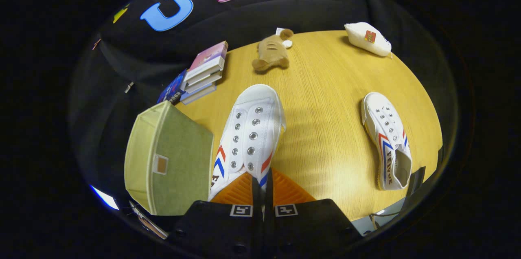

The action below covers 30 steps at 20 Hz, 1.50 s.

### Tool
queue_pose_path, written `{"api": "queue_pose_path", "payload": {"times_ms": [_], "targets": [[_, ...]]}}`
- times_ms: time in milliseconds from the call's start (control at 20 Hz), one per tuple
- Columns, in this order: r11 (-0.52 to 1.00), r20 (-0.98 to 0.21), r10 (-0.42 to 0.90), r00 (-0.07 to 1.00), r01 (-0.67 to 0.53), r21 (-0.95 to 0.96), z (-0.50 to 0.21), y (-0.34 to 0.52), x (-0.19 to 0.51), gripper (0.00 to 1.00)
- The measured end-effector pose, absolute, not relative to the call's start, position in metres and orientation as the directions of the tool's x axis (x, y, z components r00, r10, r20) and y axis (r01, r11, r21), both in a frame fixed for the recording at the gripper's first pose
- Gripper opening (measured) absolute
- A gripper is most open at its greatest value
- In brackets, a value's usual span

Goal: Open the storage box then place both shoes into the box .Put the left shoe in first, then the right shoe, with the right side of both shoes facing outward in a uniform manner.

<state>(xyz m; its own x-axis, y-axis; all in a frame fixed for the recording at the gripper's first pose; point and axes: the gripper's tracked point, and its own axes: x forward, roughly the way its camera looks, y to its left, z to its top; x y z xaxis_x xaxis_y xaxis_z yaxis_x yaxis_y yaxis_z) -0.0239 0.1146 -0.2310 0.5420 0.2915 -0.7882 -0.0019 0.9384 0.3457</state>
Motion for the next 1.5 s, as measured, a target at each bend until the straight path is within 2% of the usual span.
{"api": "queue_pose_path", "payload": {"times_ms": [200,550,950,1500], "targets": [[0.916,-0.735,0.331,0.591,-0.014,0.400,-0.168,0.145,-0.023,0.05],[0.861,-0.688,0.462,0.560,-0.098,0.499,-0.125,0.257,-0.035,0.05],[0.861,-0.740,0.487,0.465,-0.110,0.497,-0.168,0.368,-0.045,0.05],[0.915,-0.845,0.404,0.350,-0.145,0.377,-0.240,0.414,-0.056,0.05]]}}
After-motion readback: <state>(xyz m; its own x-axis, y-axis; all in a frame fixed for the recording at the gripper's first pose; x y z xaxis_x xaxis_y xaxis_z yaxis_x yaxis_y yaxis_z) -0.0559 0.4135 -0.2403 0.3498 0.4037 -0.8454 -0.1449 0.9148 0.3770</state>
